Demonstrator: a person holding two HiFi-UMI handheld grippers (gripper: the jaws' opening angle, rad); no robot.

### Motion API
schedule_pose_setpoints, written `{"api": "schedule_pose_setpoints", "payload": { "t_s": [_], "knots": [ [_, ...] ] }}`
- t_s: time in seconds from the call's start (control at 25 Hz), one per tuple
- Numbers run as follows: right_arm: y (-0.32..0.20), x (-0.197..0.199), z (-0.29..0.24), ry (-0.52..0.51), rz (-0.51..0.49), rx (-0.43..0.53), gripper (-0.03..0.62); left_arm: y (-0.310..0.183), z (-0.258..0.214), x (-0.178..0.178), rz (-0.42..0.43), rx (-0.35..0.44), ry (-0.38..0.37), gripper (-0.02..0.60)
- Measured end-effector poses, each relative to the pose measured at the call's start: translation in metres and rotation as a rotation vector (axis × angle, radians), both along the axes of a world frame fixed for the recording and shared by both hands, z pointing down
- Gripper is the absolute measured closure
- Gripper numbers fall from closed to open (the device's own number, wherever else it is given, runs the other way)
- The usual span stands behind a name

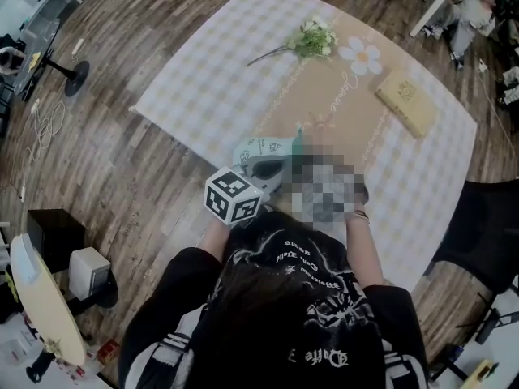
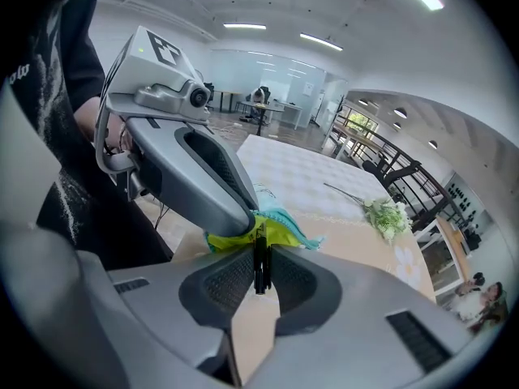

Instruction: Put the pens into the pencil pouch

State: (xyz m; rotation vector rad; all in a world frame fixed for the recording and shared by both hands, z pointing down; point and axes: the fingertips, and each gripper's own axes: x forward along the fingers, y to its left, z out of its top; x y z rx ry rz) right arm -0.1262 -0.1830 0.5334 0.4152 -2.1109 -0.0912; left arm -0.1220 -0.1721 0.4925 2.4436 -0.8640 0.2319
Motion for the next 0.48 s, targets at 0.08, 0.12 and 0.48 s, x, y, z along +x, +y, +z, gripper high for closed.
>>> {"api": "schedule_pose_setpoints", "payload": {
  "t_s": [0.08, 0.12, 0.48],
  "knots": [
    [0.0, -0.002, 0.001, 0.004, -0.01, 0.002, 0.525, 0.0, 0.0, 0.0, 0.007, 0.004, 0.005, 0.549],
    [0.0, -0.002, 0.001, 0.004, -0.013, 0.002, 0.523, -0.001, -0.001, -0.001, 0.008, 0.005, 0.008, 0.549],
    [-0.002, -0.001, -0.013, 0.017, -0.084, 0.032, 0.526, 0.009, -0.005, 0.005, 0.134, -0.039, 0.065, 0.549]
  ]
}}
